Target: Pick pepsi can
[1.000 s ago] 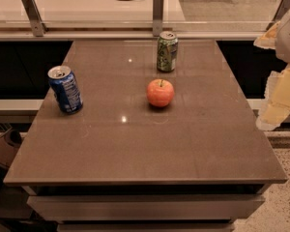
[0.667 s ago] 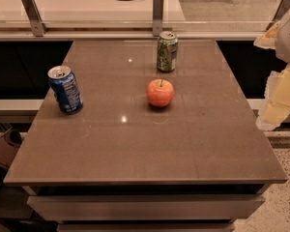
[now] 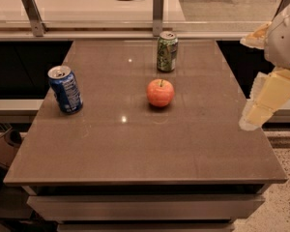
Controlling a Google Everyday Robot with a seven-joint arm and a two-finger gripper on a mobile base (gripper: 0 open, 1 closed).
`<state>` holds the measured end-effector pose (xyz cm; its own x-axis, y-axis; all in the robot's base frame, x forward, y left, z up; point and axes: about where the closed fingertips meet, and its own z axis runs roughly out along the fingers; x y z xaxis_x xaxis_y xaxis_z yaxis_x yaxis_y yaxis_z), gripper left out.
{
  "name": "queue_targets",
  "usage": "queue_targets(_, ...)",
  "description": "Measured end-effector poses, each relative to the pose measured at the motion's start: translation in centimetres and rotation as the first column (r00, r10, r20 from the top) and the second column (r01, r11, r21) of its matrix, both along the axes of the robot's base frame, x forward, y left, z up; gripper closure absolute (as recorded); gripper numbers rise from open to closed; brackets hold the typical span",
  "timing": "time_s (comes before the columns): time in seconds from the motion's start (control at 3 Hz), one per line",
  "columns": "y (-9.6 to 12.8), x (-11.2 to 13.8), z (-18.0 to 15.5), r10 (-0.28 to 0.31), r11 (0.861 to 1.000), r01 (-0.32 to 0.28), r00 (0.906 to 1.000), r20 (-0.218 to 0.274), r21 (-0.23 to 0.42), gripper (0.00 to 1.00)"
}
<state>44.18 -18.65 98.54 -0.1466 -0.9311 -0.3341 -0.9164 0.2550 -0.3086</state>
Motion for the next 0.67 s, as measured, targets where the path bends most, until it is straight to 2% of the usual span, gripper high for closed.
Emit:
queue_targets(0.33, 3.5, 0.6, -1.0, 0.051, 0.99, -0.056, 0.9977, 0.044, 0.126, 0.0)
queue_targets(0.67, 8.3, 2.1, -2.4, 0.112, 0.951, -0.133, 0.9898, 0.088, 0.279, 0.0)
